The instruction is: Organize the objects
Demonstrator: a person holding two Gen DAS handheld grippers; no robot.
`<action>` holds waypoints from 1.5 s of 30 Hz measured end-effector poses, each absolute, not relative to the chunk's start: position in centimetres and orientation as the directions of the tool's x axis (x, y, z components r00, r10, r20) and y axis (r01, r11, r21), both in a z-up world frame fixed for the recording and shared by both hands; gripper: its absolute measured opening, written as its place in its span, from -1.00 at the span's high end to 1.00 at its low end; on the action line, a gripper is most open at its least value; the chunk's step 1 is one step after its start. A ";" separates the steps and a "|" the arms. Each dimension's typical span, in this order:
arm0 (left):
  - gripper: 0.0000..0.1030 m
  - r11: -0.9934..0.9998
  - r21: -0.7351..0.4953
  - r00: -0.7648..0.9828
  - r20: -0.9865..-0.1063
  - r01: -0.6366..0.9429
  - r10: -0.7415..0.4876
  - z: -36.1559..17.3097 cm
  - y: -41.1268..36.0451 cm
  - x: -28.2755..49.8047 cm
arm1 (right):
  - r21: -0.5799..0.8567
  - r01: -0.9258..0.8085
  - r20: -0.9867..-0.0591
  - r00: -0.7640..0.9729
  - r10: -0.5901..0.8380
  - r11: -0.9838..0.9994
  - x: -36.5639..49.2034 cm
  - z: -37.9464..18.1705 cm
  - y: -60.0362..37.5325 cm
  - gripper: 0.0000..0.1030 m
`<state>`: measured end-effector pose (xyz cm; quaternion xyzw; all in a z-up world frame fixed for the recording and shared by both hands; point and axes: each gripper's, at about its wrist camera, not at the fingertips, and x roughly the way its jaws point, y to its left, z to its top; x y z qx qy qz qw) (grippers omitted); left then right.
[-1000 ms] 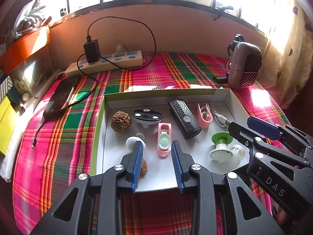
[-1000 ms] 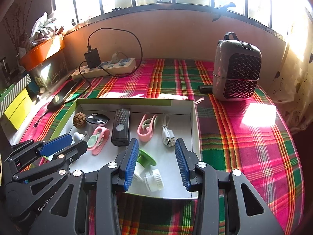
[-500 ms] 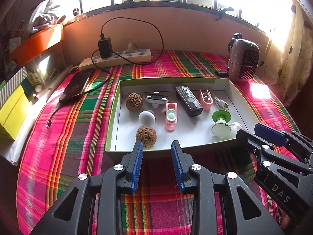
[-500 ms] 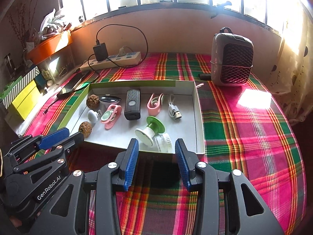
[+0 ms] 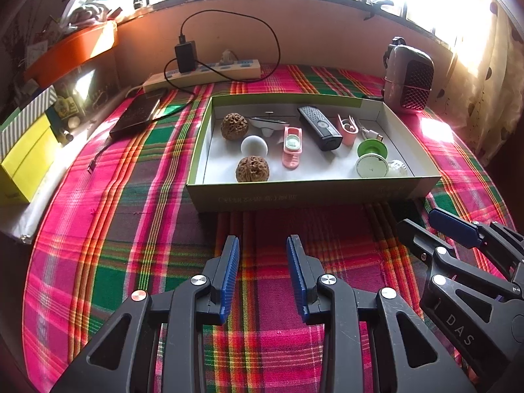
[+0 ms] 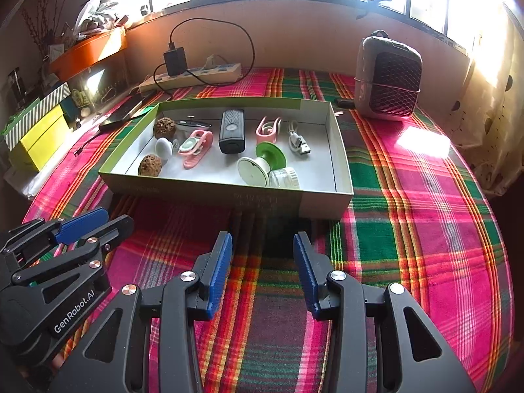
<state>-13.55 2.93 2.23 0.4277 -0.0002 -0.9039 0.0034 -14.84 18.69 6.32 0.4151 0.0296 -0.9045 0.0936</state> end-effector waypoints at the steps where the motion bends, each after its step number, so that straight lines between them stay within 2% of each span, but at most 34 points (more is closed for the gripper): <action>1: 0.45 -1.000 0.003 -0.631 -0.776 0.008 -0.007 2.1 2.9 -13.4 | 0.020 0.189 -0.761 -0.634 -0.137 -0.982 -14.7 6.1 18.8 0.21; 11: 0.45 -1.000 0.017 -0.619 -0.785 0.022 -0.027 0.8 2.6 -11.8 | 0.003 0.140 -0.782 -0.617 -0.090 -0.990 -13.7 4.9 20.3 0.18; 13: 0.45 -1.000 0.018 -0.622 -0.783 0.018 -0.025 0.8 2.6 -11.6 | 0.003 0.135 -0.784 -0.615 -0.086 -0.991 -13.7 4.9 20.6 0.05; 24: 0.44 -1.000 0.014 -0.630 -0.776 0.028 -0.028 0.8 2.4 -11.3 | -0.008 0.119 -0.789 -0.611 -0.067 -0.993 -13.0 4.7 21.7 -0.16; 45: 0.44 -1.000 0.011 -0.631 -0.775 0.028 -0.026 0.8 2.5 -11.2 | -0.011 0.119 -0.789 -0.611 -0.064 -0.993 -13.1 4.7 21.7 -0.18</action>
